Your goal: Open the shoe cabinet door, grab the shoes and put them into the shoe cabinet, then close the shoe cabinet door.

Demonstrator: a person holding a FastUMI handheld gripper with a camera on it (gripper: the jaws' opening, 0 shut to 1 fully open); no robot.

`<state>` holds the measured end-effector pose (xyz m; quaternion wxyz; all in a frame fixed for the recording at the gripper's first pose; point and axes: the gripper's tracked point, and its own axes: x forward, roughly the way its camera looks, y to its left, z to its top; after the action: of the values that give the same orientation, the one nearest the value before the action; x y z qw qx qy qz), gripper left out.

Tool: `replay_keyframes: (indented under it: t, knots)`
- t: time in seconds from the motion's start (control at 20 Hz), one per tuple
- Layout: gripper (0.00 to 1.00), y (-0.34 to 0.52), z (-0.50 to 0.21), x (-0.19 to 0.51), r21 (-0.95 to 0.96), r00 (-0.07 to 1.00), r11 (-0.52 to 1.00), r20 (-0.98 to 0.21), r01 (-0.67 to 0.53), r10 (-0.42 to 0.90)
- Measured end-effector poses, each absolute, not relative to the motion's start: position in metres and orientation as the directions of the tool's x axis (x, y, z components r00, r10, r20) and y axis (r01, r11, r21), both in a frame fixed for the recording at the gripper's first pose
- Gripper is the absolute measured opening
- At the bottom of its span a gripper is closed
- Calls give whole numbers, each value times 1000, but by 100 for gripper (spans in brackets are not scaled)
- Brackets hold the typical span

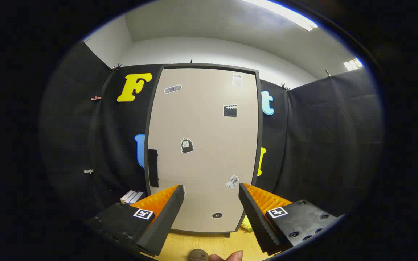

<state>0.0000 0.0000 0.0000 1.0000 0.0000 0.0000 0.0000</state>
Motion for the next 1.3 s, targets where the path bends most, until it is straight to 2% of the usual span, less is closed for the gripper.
replay_keyframes:
  t: [0.85, 1.3]
  knots:
    - [98, 6, -11, 6, 49, 999, 999, -48, 4, -2]
    - [98, 34, 1, 22, 65, 999, 997, -21, -33, 34]
